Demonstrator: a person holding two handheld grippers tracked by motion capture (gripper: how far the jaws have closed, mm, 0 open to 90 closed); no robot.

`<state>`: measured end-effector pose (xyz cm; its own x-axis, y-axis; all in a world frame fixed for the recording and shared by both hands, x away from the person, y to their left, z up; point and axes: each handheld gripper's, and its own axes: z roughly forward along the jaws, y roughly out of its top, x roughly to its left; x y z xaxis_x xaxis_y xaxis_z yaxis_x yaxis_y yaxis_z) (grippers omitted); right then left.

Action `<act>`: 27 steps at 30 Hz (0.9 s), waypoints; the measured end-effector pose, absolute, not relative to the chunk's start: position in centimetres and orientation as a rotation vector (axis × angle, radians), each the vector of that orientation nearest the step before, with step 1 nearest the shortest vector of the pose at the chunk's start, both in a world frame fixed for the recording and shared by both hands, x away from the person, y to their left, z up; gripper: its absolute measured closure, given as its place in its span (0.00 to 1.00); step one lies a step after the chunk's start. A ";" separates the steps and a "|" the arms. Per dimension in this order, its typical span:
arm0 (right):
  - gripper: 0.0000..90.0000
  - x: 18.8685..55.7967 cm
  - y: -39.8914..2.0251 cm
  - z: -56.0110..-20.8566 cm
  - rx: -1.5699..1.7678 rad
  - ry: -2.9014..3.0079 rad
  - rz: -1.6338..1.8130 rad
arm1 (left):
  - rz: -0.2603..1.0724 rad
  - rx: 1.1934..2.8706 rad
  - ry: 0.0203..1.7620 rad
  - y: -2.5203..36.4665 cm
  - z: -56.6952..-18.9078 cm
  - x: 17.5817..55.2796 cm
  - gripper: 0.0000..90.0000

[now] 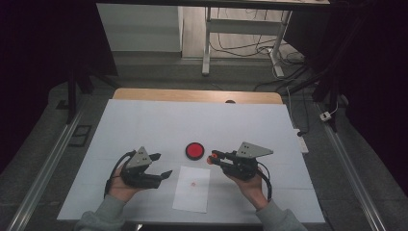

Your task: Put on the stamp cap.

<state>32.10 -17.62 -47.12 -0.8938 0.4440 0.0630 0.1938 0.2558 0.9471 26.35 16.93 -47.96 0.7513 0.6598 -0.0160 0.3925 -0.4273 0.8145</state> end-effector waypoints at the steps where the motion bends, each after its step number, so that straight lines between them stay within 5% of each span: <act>1: 0.80 32.1 -17.7 -47.1 0.599 2.308 1.692 | 0.384 2.068 0.799 17.3 -48.1 26.1 0.30; 12: 0.80 32.2 -17.9 -46.9 0.603 2.298 1.667 | 0.376 2.046 0.907 21.3 -49.8 23.9 0.30; 27: 0.80 32.5 -18.3 -46.6 0.611 2.280 1.649 | 0.366 2.043 0.922 21.7 -50.1 24.0 0.30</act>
<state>32.49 -18.33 -46.60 -0.8773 0.4789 0.0331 0.1813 0.2668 0.9465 23.98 21.67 -50.11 0.6864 0.7236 -0.0721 0.4775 -0.3738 0.7952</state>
